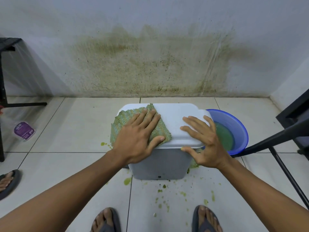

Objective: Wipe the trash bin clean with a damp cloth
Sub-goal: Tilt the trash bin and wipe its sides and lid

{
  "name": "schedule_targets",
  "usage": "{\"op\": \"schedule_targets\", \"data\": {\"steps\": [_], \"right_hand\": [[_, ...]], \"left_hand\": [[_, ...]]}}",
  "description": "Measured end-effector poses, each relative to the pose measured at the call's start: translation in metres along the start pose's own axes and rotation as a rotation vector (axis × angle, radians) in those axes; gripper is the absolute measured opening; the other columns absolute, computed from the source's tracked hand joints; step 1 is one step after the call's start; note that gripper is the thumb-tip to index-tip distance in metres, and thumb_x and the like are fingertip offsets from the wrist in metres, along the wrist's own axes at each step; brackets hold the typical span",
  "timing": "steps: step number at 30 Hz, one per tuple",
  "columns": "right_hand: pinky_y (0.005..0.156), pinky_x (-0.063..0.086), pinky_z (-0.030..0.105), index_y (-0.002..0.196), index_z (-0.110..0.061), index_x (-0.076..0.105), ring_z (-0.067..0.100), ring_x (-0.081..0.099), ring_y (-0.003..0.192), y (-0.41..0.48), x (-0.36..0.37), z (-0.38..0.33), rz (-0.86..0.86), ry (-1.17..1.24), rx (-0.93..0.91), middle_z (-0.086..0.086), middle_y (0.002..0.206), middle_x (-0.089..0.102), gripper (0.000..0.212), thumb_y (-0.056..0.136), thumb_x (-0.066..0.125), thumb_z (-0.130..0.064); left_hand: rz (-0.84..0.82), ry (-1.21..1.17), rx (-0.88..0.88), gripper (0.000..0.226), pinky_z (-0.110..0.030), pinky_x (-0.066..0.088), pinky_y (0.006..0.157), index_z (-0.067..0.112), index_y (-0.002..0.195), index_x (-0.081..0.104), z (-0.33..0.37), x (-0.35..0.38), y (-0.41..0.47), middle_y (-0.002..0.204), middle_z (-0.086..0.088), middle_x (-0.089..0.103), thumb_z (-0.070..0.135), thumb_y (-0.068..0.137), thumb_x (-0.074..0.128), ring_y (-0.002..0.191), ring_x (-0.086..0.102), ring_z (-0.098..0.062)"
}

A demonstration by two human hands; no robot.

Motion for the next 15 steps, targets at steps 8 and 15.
{"op": "schedule_targets", "data": {"steps": [8, 15], "right_hand": [[0.117, 0.024, 0.067, 0.14, -0.016, 0.056, 0.03, 0.041, 0.144, 0.01, -0.015, 0.053, -0.17, -0.023, -0.011, 0.0, 0.147, 0.053, 0.062, 0.084, 0.078, -0.031], [0.122, 0.01, 0.059, 0.141, -0.033, 0.052, 0.028, 0.026, 0.151, 0.072, -0.007, 0.083, -0.311, -0.138, 0.515, -0.003, 0.158, 0.039, 0.073, 0.078, 0.055, 0.003]], "left_hand": [[-0.073, -0.061, -0.087, 0.074, -0.04, -0.003, 0.128, 0.019, 0.164, 0.004, 0.033, 0.011, 0.005, 0.171, -0.003, 0.001, 0.063, 0.105, 0.014, 0.158, -0.005, -0.024], [-0.209, -0.233, -0.06, 0.069, -0.028, -0.005, 0.123, 0.027, 0.164, 0.006, -0.005, -0.004, 0.056, 0.171, 0.005, 0.0, 0.058, 0.106, 0.025, 0.158, -0.003, -0.015]]}}
Point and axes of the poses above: each hand's wrist, its own y-axis towards the middle knuckle, its own x-axis out of the palm, z = x × y, the point moved 4 cm from there along y, towards the middle knuckle
